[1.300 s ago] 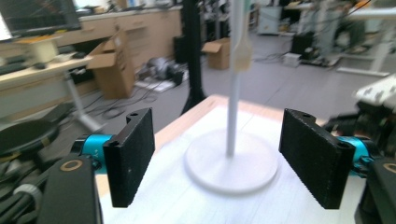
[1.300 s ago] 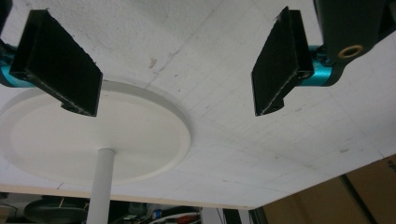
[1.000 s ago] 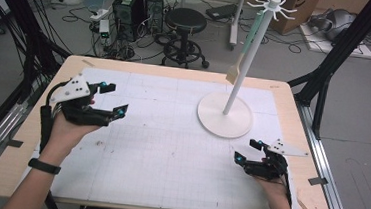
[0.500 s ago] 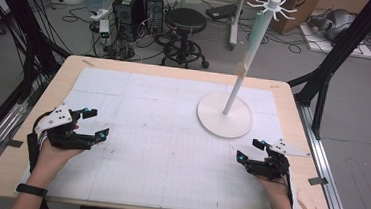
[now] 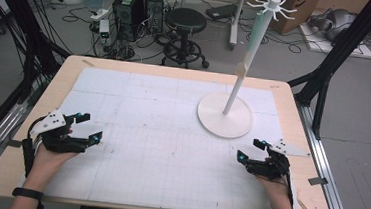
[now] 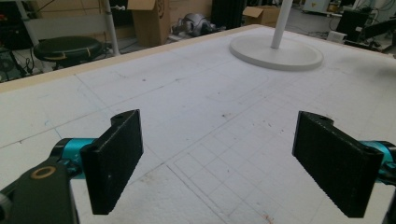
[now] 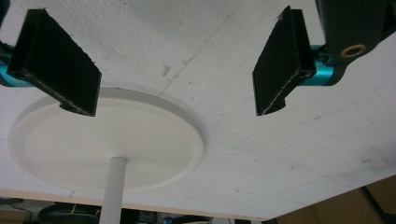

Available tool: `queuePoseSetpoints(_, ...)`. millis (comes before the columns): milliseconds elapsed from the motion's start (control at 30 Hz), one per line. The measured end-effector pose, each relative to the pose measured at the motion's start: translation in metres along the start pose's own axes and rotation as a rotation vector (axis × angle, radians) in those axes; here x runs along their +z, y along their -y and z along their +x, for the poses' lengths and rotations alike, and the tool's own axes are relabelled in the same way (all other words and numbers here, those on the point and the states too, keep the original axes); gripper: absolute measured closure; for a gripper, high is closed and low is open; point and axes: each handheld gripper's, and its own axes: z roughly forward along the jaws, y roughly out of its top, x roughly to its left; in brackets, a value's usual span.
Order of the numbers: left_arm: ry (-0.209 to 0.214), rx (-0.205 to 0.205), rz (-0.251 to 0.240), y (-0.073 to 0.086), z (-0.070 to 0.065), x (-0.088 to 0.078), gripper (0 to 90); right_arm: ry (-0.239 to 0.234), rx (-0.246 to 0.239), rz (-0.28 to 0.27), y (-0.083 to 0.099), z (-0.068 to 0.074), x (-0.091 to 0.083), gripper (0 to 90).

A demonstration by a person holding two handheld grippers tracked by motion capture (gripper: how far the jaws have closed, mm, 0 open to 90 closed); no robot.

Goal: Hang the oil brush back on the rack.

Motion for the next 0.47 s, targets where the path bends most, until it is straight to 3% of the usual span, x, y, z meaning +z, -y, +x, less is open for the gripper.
queuePoseSetpoints(467, 0.009, -0.015, 0.008, 0.0011, 0.0001, 0.0015, 16.8, 0.013, 0.002, -0.008, 0.0011, -0.0021, -0.0045, 14.6)
